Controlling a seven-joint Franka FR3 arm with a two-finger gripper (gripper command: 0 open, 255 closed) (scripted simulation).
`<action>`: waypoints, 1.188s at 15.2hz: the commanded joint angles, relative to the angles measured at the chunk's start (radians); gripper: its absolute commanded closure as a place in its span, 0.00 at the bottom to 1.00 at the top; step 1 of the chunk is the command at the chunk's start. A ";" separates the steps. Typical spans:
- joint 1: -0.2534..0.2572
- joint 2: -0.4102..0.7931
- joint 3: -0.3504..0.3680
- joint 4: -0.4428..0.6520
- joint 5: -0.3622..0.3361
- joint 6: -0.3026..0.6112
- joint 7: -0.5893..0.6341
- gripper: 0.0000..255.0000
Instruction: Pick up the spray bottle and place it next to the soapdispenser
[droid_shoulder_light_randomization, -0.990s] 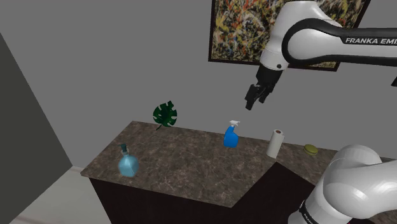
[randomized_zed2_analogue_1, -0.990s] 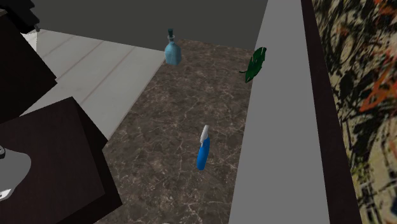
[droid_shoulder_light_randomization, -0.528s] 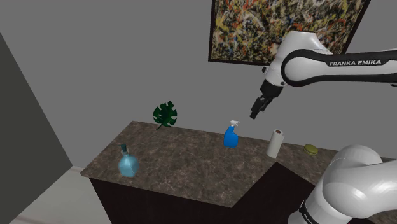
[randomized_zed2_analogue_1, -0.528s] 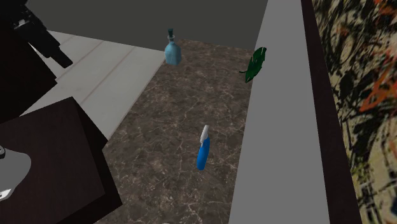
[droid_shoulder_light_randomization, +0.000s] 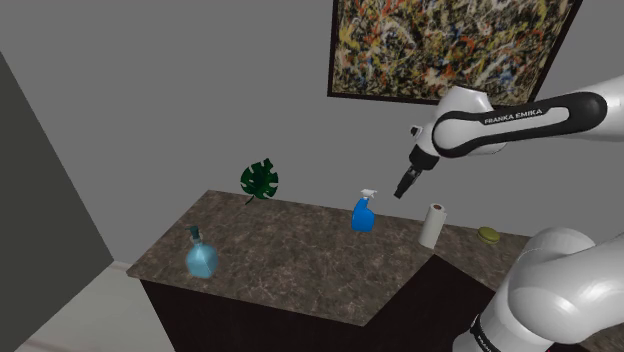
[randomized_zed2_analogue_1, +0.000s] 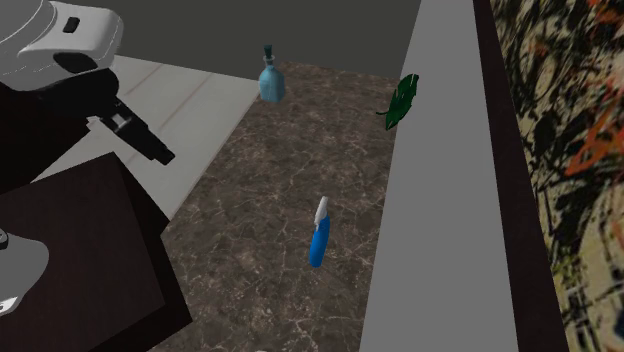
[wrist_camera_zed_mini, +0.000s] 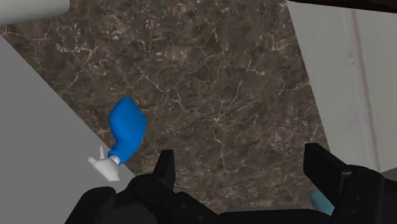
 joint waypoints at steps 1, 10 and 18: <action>0.026 0.066 -0.065 0.002 0.009 0.076 -0.079 0.00; 0.415 0.455 -0.546 0.129 0.387 0.333 -0.656 0.00; 0.328 1.086 -0.501 0.453 1.285 0.056 -1.458 0.00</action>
